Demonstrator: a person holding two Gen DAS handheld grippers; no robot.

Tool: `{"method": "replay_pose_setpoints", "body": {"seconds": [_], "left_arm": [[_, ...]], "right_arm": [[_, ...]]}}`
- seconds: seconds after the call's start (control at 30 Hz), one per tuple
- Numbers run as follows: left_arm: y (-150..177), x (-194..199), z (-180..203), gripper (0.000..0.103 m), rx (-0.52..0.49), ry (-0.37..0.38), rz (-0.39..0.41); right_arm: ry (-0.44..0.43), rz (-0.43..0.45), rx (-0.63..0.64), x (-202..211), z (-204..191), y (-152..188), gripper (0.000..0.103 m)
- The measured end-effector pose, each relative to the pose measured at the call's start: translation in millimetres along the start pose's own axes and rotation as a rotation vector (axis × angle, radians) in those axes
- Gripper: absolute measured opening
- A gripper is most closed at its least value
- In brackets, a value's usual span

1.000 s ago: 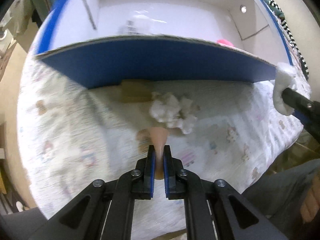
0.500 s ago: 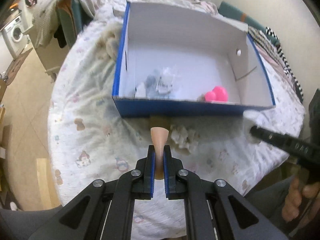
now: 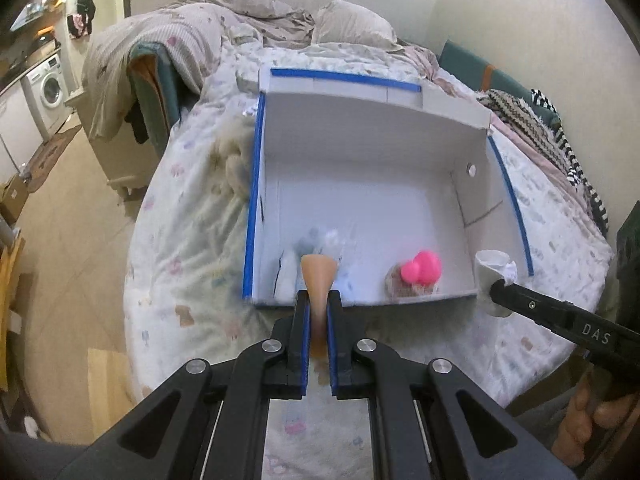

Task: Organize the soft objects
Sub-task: 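Grasp the tan item with the left gripper while the right gripper carries the white cloth over the box, then lower the tan item and white cloth into the box and open both grippers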

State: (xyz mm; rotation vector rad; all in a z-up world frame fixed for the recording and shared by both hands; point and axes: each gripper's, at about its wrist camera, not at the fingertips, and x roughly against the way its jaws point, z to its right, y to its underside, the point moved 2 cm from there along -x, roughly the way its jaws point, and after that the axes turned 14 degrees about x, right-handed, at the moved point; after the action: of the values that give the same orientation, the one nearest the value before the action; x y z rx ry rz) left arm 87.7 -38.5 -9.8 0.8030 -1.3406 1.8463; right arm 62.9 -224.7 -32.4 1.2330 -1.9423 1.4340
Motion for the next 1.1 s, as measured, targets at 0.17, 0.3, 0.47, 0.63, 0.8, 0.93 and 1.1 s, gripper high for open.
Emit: {"method": "replay_pose_setpoints", "body": {"seconds": [0.17, 0.3, 0.47, 0.63, 0.8, 0.93, 1.1], "left_arm": [[-32, 3, 15, 0.007, -0.025, -0.001, 0.016], [-54, -1, 26, 0.007, -0.055, -0.009, 0.037], [-69, -18, 37, 0.007, -0.085, -0.021, 0.030], [-65, -47, 43, 0.007, -0.119, -0.037, -0.011], [-54, -77, 42, 0.007, -0.123, -0.052, -0.049], [-49, -90, 43, 0.007, -0.124, -0.057, -0.069], [-47, -101, 40, 0.007, -0.101, -0.067, -0.099]], "right_arm": [[-0.005, 0.021, 0.029, 3, -3, -32, 0.025], [0.005, 0.027, 0.058, -2, -4, -53, 0.025], [0.015, 0.030, 0.063, -18, 1, -69, 0.025], [0.015, -0.015, 0.033, -44, 12, -58, 0.025], [0.014, -0.065, 0.045, -64, 11, -50, 0.025], [0.014, -0.101, 0.042, -79, 13, -47, 0.025], [0.020, -0.130, 0.048, -89, 14, -46, 0.025]]}}
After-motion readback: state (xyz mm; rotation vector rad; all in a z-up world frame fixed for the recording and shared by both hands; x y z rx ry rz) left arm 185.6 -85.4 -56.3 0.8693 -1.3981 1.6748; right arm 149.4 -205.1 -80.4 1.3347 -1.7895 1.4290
